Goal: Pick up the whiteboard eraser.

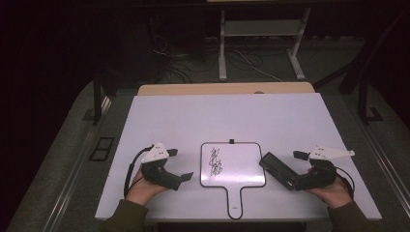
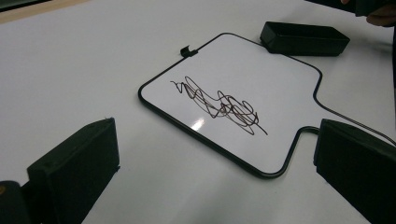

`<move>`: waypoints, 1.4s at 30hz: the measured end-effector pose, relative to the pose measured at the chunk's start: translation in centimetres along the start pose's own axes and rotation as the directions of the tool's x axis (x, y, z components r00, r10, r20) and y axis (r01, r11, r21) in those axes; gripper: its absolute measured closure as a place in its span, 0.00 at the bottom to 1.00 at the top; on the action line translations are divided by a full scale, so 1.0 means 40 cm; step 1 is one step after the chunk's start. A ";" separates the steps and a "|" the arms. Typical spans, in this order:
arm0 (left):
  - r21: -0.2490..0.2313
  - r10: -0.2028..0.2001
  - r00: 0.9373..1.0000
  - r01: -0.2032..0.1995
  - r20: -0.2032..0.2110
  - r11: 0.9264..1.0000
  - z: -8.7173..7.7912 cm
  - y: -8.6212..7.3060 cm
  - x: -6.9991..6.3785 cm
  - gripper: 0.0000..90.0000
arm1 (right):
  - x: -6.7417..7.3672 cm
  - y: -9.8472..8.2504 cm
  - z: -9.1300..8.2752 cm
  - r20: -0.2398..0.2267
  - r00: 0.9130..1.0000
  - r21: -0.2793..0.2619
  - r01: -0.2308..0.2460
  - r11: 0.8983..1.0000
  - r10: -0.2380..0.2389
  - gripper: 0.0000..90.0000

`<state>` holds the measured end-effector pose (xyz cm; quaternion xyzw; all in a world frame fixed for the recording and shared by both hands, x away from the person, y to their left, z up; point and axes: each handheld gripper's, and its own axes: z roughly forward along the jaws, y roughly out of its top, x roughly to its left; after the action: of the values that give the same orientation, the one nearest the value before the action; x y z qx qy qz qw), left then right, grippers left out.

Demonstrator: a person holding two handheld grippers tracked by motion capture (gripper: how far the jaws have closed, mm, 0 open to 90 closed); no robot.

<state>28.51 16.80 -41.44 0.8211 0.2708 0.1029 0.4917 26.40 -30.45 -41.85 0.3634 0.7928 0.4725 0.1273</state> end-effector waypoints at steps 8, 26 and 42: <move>0.004 -0.011 1.000 0.011 -0.001 1.000 0.001 -0.001 0.001 0.00 | -0.007 0.009 0.001 0.003 1.000 0.004 0.004 1.000 -0.004 0.02; 0.005 -0.008 1.000 0.008 0.005 1.000 0.004 -0.004 -0.004 0.00 | 0.007 0.048 0.039 -0.002 0.999 0.125 0.040 0.991 -0.040 0.14; 0.017 -0.005 1.000 0.004 0.002 1.000 0.003 -0.010 -0.004 0.00 | -0.003 0.028 0.095 0.052 0.997 0.284 0.039 0.958 -0.056 0.23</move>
<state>28.31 16.77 -41.83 0.8247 0.2729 0.0986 0.4855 29.07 -27.71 -42.91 0.3726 0.8566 0.3399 0.1090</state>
